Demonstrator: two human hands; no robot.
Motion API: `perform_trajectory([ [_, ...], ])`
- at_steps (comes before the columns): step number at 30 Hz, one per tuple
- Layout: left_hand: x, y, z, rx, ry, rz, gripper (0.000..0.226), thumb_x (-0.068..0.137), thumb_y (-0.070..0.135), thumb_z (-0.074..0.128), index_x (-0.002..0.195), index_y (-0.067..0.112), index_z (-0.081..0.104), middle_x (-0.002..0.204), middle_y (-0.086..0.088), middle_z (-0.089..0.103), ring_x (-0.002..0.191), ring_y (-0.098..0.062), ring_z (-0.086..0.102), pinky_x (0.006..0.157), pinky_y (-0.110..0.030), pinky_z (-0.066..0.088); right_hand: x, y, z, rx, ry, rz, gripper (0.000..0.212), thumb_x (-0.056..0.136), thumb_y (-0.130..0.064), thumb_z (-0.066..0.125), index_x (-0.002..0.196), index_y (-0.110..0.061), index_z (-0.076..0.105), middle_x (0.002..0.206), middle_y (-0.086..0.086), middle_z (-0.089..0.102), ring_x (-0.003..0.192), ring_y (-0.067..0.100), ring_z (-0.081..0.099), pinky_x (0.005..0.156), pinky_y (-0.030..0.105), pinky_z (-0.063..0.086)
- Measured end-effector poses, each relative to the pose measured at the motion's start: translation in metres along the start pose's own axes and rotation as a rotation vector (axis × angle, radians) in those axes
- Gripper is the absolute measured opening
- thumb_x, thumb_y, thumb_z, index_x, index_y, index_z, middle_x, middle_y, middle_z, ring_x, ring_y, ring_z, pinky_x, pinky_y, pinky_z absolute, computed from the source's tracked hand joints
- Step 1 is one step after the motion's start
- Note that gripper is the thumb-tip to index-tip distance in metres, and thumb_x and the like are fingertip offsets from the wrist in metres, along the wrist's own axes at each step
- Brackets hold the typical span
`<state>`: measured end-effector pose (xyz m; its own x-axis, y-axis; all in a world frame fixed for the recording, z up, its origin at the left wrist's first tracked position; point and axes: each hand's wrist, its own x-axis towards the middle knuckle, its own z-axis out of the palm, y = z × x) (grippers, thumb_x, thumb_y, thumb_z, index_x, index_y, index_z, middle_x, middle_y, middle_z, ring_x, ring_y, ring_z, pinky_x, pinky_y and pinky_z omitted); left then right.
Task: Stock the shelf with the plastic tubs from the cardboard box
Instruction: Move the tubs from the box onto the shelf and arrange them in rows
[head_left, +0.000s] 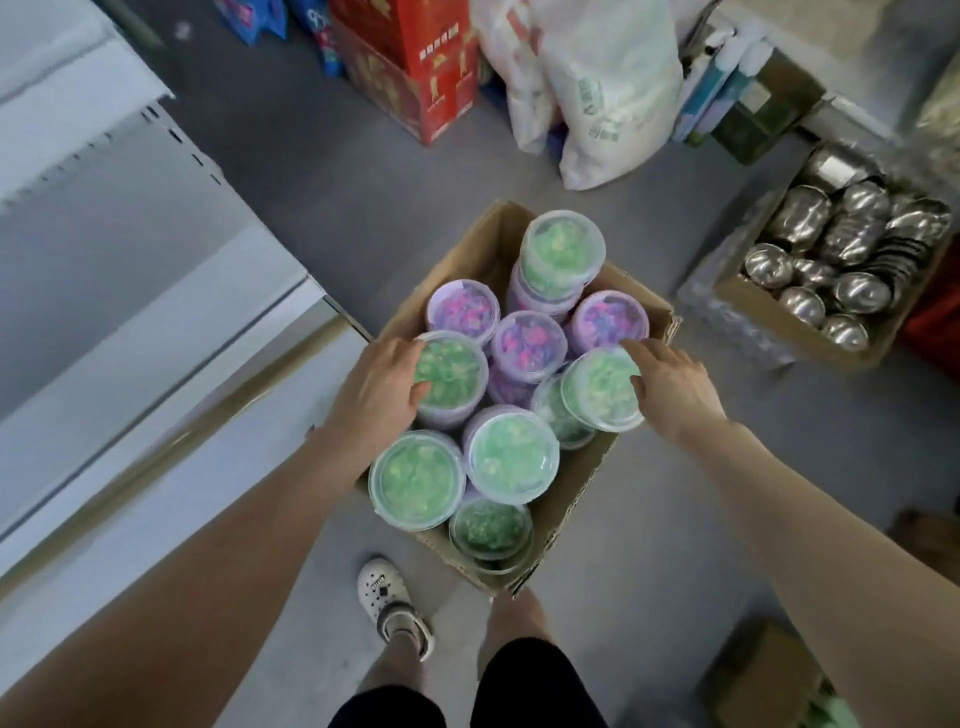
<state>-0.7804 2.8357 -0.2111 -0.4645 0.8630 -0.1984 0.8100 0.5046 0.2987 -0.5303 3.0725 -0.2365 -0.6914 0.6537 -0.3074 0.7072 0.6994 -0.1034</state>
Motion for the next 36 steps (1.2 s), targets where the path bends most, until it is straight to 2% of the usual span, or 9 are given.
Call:
perform_trajectory([
  [4,0.02,-0.001,0.022,0.012,-0.077,-0.151,0.053,0.087,0.023,0.062,0.133,0.005,0.046,0.125,-0.021,0.055,0.113,-0.038,0.05,0.098,-0.044,0.039,0.038,0.014,0.008,-0.053,-0.117,-0.055,0.057,0.091,-0.017,0.055,0.145,-0.022,0.037,0.144,0.009,0.045,0.123,0.037,0.048,0.101,0.043,0.038],
  [9,0.035,-0.003,0.037,-0.018,-0.091,-0.298,0.042,0.092,0.023,0.051,0.128,0.001,0.045,0.116,-0.026,0.057,0.102,-0.043,0.054,0.087,-0.048,0.045,0.068,0.015,0.009,-0.078,-0.227,-0.118,0.057,0.087,-0.011,0.049,0.142,-0.025,0.041,0.141,0.009,0.047,0.122,0.035,0.05,0.1,0.042,0.041],
  [17,0.033,0.0,0.031,-0.123,0.006,-0.307,0.024,0.095,0.017,0.046,0.113,0.009,0.06,0.104,-0.018,0.063,0.095,-0.037,0.058,0.08,-0.041,0.044,0.065,0.015,0.002,-0.132,-0.245,-0.182,0.041,0.095,-0.021,0.041,0.135,-0.025,0.049,0.133,0.008,0.051,0.118,0.033,0.051,0.097,0.042,0.044],
  [21,0.019,0.009,0.016,-0.167,0.076,-0.289,0.027,0.096,0.017,0.046,0.119,0.009,0.058,0.106,-0.018,0.061,0.096,-0.036,0.057,0.082,-0.042,0.043,0.05,0.005,-0.007,-0.19,-0.197,-0.157,0.038,0.095,-0.021,0.043,0.132,-0.024,0.051,0.128,0.007,0.054,0.117,0.032,0.053,0.097,0.041,0.042],
  [25,-0.008,0.005,-0.007,-0.168,0.118,-0.258,0.027,0.096,0.015,0.042,0.12,0.011,0.055,0.105,-0.018,0.058,0.096,-0.037,0.056,0.08,-0.043,0.044,0.029,-0.013,-0.025,-0.271,-0.047,-0.019,0.032,0.094,-0.02,0.042,0.122,-0.017,0.057,0.119,0.01,0.061,0.104,0.034,0.061,0.091,0.042,0.044],
  [29,-0.051,-0.002,-0.043,-0.159,0.184,-0.242,0.029,0.097,0.015,0.039,0.121,0.011,0.055,0.107,-0.016,0.059,0.098,-0.035,0.056,0.077,-0.037,0.041,0.0,-0.051,-0.056,-0.075,0.088,0.081,0.028,0.094,-0.016,0.042,0.112,-0.007,0.061,0.105,0.018,0.067,0.096,0.039,0.063,0.086,0.041,0.046],
  [32,-0.09,-0.012,-0.072,-0.134,0.235,-0.233,0.03,0.098,0.015,0.037,0.122,0.013,0.055,0.108,-0.016,0.058,0.099,-0.034,0.056,0.074,-0.034,0.036,-0.02,-0.093,-0.083,-0.054,0.118,0.054,0.028,0.095,-0.012,0.04,0.113,-0.004,0.06,0.104,0.022,0.065,0.095,0.04,0.062,0.077,0.043,0.051],
  [34,-0.118,-0.025,-0.09,-0.117,0.268,-0.228,0.03,0.098,0.017,0.037,0.12,0.014,0.057,0.105,-0.015,0.058,0.099,-0.035,0.056,0.073,-0.035,0.035,-0.032,-0.124,-0.1,-0.04,0.144,0.026,0.031,0.098,-0.013,0.035,0.115,-0.001,0.057,0.111,0.025,0.063,0.1,0.042,0.06,0.081,0.043,0.05],
  [36,-0.145,-0.04,-0.108,-0.078,0.296,-0.218,0.029,0.098,0.018,0.036,0.115,0.014,0.059,0.099,-0.015,0.057,0.094,-0.035,0.056,0.069,-0.034,0.033,-0.041,-0.153,-0.116,0.113,0.182,0.036,0.031,0.097,-0.017,0.037,0.118,-0.004,0.057,0.114,0.026,0.062,0.105,0.044,0.057,0.088,0.042,0.046],
])
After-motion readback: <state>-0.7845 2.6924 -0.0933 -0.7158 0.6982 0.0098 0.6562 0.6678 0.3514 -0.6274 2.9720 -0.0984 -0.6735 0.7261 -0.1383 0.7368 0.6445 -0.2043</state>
